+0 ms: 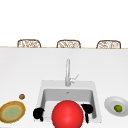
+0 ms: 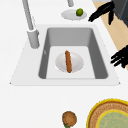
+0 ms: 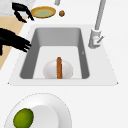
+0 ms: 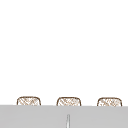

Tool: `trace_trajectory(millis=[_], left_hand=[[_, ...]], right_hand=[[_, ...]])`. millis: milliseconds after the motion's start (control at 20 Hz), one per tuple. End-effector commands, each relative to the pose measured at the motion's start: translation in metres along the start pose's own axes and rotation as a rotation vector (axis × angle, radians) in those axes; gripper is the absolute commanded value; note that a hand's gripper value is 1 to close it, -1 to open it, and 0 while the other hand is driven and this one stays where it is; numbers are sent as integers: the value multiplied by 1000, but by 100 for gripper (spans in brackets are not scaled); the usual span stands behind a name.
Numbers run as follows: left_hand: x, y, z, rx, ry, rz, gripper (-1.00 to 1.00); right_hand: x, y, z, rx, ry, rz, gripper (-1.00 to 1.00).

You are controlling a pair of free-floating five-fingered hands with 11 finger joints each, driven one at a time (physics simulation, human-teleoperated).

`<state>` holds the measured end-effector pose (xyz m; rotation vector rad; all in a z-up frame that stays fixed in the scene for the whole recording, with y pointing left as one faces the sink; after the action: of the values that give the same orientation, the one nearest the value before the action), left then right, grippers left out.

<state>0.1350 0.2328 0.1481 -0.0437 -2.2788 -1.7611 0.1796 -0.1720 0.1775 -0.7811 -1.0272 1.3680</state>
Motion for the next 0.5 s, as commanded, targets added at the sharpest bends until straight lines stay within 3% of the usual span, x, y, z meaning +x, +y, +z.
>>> trace_trajectory(millis=[0,450], left_hand=[[0,0,0,0,0,0,0],[0,0,0,0,0,0,0]], right_hand=[[-8,5,15,0,0,0,-100],[-18,-8,-2,-31,11,5,-100]])
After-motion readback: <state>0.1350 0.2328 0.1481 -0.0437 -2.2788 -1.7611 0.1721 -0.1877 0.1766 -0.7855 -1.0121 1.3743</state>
